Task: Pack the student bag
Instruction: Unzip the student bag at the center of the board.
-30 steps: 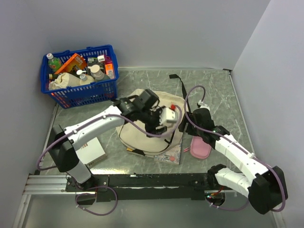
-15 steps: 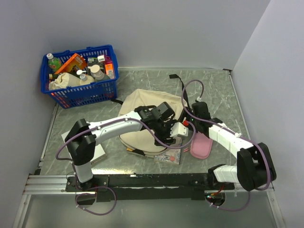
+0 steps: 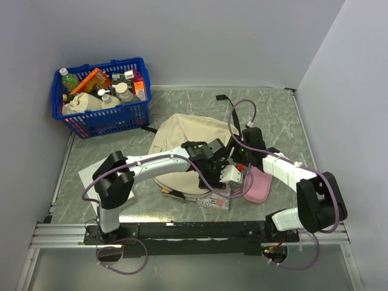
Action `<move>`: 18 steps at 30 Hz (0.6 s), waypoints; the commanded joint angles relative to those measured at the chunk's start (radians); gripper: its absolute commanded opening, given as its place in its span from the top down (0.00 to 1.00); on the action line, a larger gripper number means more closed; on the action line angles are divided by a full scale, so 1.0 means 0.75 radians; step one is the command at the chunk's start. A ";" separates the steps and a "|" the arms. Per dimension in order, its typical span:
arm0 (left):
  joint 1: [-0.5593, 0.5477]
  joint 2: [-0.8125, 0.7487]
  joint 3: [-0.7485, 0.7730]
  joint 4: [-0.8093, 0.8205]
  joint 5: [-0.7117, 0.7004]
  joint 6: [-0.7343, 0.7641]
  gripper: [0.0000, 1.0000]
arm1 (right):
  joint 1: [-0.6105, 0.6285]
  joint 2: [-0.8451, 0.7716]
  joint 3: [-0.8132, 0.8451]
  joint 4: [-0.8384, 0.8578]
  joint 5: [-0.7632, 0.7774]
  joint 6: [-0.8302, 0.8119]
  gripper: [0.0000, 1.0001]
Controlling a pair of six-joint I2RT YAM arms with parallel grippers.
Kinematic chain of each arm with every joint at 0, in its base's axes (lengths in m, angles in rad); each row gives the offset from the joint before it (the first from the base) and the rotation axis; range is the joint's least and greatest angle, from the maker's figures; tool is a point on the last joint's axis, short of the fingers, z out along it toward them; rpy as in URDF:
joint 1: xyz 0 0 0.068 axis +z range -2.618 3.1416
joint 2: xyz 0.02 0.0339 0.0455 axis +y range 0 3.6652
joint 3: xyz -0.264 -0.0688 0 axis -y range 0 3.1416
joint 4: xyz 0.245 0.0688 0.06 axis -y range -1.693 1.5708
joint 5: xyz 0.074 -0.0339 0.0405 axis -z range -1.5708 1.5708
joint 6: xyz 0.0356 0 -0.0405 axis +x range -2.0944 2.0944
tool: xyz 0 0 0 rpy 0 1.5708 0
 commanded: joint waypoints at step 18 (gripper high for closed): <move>-0.007 0.062 0.103 -0.026 -0.103 0.038 0.81 | -0.006 0.110 0.056 0.036 -0.068 -0.008 0.38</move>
